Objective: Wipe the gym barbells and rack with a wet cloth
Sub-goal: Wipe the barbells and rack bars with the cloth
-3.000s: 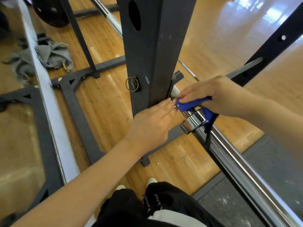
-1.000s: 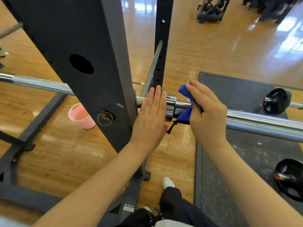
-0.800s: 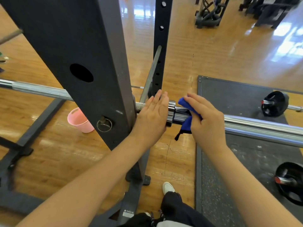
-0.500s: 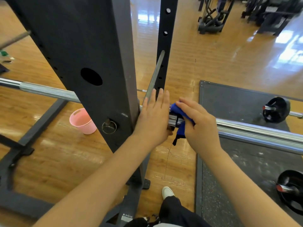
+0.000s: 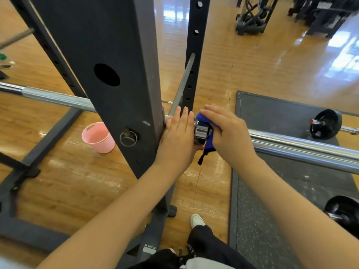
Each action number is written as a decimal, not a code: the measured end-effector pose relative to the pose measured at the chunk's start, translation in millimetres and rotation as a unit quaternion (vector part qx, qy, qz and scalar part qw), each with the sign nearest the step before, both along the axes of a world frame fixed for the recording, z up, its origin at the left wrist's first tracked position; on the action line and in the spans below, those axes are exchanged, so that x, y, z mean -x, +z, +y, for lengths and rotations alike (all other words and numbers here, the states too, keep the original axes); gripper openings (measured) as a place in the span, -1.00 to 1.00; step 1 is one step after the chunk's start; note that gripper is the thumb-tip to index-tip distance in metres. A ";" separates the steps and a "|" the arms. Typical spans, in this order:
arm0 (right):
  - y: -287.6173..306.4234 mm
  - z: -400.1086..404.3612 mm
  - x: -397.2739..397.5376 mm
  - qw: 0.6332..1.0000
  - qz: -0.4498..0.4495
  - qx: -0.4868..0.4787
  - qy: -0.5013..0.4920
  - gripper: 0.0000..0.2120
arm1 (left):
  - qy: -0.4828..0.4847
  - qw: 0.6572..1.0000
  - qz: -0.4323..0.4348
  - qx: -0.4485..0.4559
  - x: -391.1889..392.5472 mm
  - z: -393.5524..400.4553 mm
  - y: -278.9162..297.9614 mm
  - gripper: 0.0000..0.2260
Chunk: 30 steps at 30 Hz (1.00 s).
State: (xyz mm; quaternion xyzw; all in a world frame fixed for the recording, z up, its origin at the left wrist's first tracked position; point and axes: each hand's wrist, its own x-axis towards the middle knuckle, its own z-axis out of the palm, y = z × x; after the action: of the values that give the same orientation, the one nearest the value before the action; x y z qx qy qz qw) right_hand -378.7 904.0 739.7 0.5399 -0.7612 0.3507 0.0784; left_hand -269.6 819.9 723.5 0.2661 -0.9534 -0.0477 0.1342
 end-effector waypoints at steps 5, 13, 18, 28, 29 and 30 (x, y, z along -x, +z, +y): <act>-17.7 28.2 -14.1 0.992 0.100 -0.003 0.072 -0.67 | -0.005 1.000 -0.020 0.007 -1.4 -1.5 -1.4 -0.32; 3.0 5.7 -6.7 1.000 -0.013 -0.012 0.008 -0.57 | 0.003 1.000 -0.021 -0.019 -2.1 2.0 5.8 -0.34; -10.6 15.3 -15.1 1.000 0.005 0.006 0.026 -0.58 | 0.014 0.999 0.001 -0.048 1.2 1.3 11.3 -0.46; 8.7 12.1 2.8 0.995 -0.094 -0.013 0.014 -0.54 | -0.001 1.000 -0.004 -0.026 -1.4 2.5 8.9 -0.23; 8.4 13.1 2.7 0.995 -0.096 -0.010 0.019 -0.54 | -0.001 1.000 -0.004 -0.026 -1.5 2.9 8.8 -0.24; 6.5 15.1 1.7 0.995 -0.091 -0.005 0.027 -0.54 | -0.001 1.000 -0.006 -0.026 -1.9 3.0 8.9 -0.25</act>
State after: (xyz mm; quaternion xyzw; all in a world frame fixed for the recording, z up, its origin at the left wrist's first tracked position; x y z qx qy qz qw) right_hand -380.4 919.1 746.1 0.5261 -0.7523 0.3966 -0.0032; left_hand -267.7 822.9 732.3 0.2688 -0.9529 -0.0710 0.1210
